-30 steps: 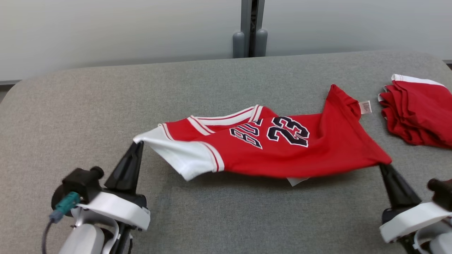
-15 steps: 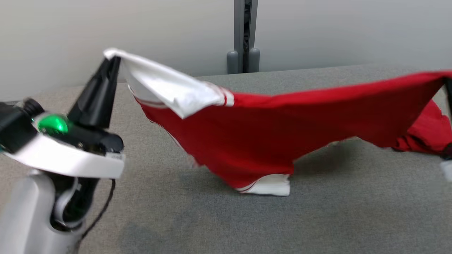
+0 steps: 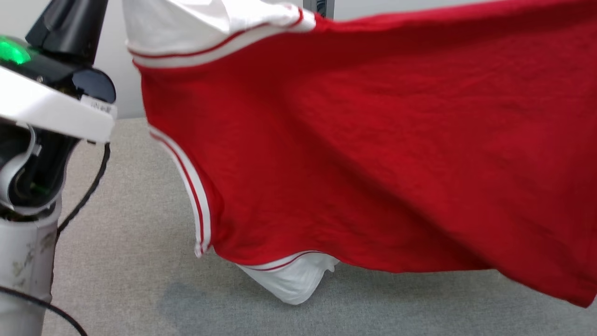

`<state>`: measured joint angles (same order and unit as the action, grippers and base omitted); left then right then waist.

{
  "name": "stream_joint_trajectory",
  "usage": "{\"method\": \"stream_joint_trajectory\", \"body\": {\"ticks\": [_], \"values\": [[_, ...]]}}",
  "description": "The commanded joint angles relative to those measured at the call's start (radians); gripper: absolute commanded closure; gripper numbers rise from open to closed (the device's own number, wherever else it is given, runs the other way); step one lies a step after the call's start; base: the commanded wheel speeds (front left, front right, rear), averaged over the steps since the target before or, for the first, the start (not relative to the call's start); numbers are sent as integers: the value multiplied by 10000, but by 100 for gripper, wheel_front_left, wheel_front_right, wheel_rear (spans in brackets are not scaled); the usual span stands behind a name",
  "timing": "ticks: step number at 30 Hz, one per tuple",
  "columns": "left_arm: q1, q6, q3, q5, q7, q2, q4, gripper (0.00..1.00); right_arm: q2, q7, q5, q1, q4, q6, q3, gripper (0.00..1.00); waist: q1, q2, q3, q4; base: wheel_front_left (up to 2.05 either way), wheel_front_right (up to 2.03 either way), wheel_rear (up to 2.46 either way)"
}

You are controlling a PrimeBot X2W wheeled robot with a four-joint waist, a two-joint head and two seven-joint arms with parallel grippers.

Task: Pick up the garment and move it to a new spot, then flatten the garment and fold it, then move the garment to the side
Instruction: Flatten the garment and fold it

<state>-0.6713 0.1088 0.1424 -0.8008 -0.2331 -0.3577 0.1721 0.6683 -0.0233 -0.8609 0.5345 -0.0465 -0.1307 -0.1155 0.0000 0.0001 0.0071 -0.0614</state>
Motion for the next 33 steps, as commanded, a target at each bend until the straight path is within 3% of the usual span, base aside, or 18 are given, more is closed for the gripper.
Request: {"method": "stream_joint_trajectory", "body": {"ticks": [1,7,13,16,19,22,24,26,33], "values": [[-395,1,-15,10,-42,-23,-354,100,13,-199,101,353,260,-4,-118,100,0,-1,206,9,0,0,0],[-1820,81,214,840,397,-344,-1765,100,-278,-620,502,1734,1423,-4,-740,100,0,-1,1043,19,0,0,0],[-4784,130,872,2459,1446,-561,-4317,100,-1320,-417,1360,4960,3998,-2,-1559,100,0,-1,2921,-90,0,0,0],[-6603,-30,1165,3501,2574,-451,-5776,100,-2008,186,2260,6995,5636,-2,-1909,100,0,-1,3952,-71,0,0,0],[-8225,-315,1405,4416,4083,-223,-7281,100,-2558,1451,3275,8827,7165,-2,-1918,100,0,-1,4793,7,0,0,0],[-9683,-489,1416,4920,4830,12,-8280,100,-2956,2464,4297,10343,8332,-2,-1907,100,0,-1,5604,155,0,0,0],[-10384,-454,1440,5231,4964,53,-8355,100,-3064,2752,4917,11090,8782,-2,-1958,100,0,-1,6134,267,0,0,0],[-10615,-240,1094,5445,4963,276,-7290,100,-3110,2869,5552,11718,9319,-2,-2157,100,0,-1,7001,527,0,0,0],[-8272,200,1133,5111,4974,750,-6205,100,-3323,2905,5399,10570,10039,-2,-2813,100,0,-1,7554,920,0,0,0]]}}
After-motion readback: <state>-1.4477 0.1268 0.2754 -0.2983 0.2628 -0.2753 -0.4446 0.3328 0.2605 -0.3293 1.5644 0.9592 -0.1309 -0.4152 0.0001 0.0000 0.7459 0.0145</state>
